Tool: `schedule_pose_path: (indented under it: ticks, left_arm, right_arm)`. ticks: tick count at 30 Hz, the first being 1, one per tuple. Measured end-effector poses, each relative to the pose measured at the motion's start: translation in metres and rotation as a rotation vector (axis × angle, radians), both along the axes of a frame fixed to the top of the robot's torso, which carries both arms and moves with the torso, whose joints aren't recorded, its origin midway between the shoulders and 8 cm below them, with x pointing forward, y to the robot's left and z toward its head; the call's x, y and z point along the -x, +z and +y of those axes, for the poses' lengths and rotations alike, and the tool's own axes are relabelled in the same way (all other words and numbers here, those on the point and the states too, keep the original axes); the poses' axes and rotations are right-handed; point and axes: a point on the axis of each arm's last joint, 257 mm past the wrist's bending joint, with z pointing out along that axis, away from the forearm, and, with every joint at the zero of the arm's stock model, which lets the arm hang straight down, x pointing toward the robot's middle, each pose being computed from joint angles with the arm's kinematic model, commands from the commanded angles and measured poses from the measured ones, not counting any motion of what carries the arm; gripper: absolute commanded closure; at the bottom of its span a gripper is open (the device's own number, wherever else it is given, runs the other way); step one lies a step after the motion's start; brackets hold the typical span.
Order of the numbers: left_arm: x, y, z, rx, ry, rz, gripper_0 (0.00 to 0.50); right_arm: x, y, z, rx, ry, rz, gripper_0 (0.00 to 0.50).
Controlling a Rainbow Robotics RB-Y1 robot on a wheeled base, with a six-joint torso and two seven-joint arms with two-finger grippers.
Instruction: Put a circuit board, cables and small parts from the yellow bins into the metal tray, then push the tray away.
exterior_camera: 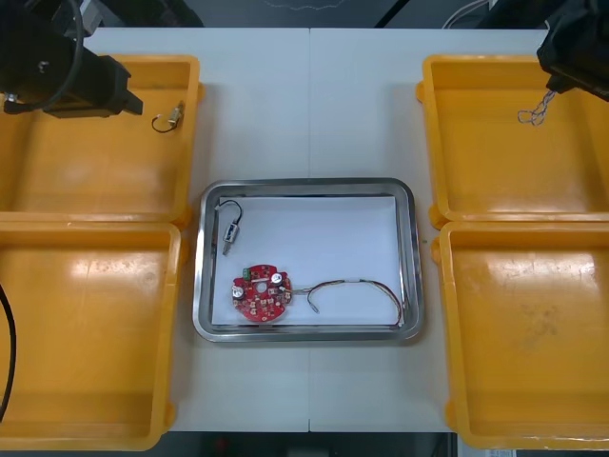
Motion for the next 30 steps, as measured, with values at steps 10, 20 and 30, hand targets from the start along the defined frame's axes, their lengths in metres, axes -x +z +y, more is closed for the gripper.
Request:
schedule_pose_path:
  ticks: [10, 20, 30]
  left_arm:
    - [-0.033, -0.016, 0.006, 0.114, 0.054, -0.041, 0.0]
    - [-0.06, -0.021, 0.016, 0.144, 0.074, -0.126, 0.0]
    - [-0.088, -0.047, 0.009, 0.056, 0.04, -0.206, 0.0]
  right_arm:
    - [0.027, -0.021, 0.076, 0.255, 0.451, 0.013, 0.5]
    - [0.065, -0.022, 0.139, 0.513, 0.885, -0.032, 0.5]
    - [0.094, -0.06, 0.17, 0.743, 1.265, 0.022, 0.5]
